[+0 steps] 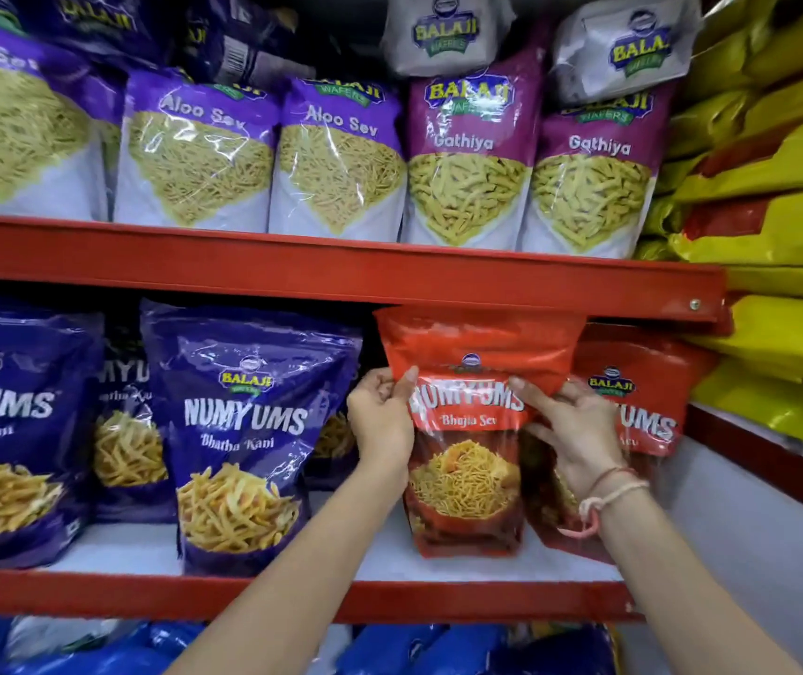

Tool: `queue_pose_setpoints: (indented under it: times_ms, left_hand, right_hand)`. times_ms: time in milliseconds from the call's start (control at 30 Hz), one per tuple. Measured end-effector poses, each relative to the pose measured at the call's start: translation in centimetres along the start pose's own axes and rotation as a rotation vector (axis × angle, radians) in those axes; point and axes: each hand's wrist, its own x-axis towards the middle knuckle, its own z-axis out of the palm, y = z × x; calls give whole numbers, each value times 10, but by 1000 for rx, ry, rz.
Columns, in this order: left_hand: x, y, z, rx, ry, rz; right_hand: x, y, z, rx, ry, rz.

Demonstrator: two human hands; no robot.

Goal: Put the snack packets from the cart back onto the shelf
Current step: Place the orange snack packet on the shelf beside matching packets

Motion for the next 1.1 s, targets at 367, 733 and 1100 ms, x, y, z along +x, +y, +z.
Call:
queue_pose_setpoints:
  times_ms: [367, 733, 1100]
  left_hand:
    - [23, -27, 3, -3, 19, -27]
    - [-21, -61, -49, 237, -242, -319]
    - [-61, -34, -76, 280, -383, -297]
  right_hand:
    - [22, 42, 11, 23, 46, 32]
    - [-36, 95, -14, -260, -94, 287]
    - [-74, 81, -27, -400, -84, 268]
